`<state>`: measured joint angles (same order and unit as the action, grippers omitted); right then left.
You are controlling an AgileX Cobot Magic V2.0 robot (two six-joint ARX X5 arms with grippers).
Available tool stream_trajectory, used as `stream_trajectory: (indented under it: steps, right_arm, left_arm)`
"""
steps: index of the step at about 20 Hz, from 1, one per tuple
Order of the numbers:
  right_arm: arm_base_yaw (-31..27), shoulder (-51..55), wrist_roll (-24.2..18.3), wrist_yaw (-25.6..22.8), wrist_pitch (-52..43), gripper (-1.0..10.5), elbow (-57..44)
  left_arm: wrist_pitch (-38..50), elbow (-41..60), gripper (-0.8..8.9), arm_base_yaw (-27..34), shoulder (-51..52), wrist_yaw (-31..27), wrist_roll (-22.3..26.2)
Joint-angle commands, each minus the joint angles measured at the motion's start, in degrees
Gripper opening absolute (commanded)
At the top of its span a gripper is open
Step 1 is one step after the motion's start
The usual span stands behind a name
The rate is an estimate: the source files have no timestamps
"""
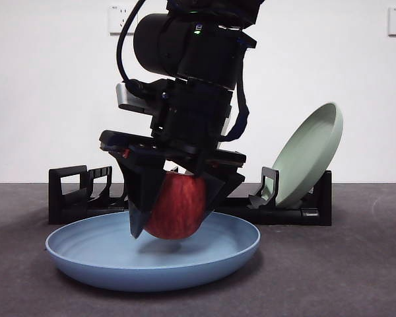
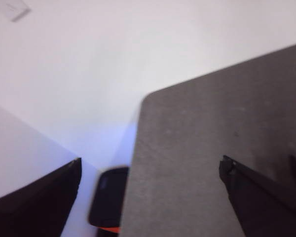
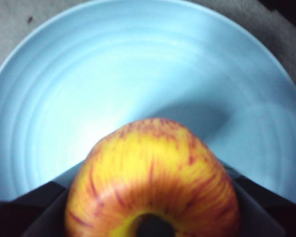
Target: Take the blue plate from the plate rack,put the plate on the table,take the apple from the table,put the apple in the plate
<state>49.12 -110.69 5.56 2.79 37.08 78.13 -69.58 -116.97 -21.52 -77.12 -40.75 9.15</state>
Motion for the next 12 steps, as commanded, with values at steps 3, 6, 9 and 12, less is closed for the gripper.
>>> stream_trajectory:
  steps: [3,6,9,12]
  right_arm:
    - [0.4,-0.3,0.3,-0.1,0.0,3.9,0.2]
    - [0.5,-0.3,0.3,-0.1,0.3,3.9,0.2]
    - [0.5,-0.3,0.3,-0.1,0.5,4.2,0.2]
    - [0.5,-0.3,0.2,-0.1,0.7,4.8,0.2]
  left_arm:
    - [-1.9,0.2,4.68,1.4,0.1,5.6,-2.1]
    - [-2.8,0.2,4.68,1.4,0.1,7.1,-2.1]
    - [-4.2,0.2,4.68,1.4,0.1,8.1,-2.4]
    - [-5.7,0.2,4.68,1.4,0.1,8.3,-3.1]
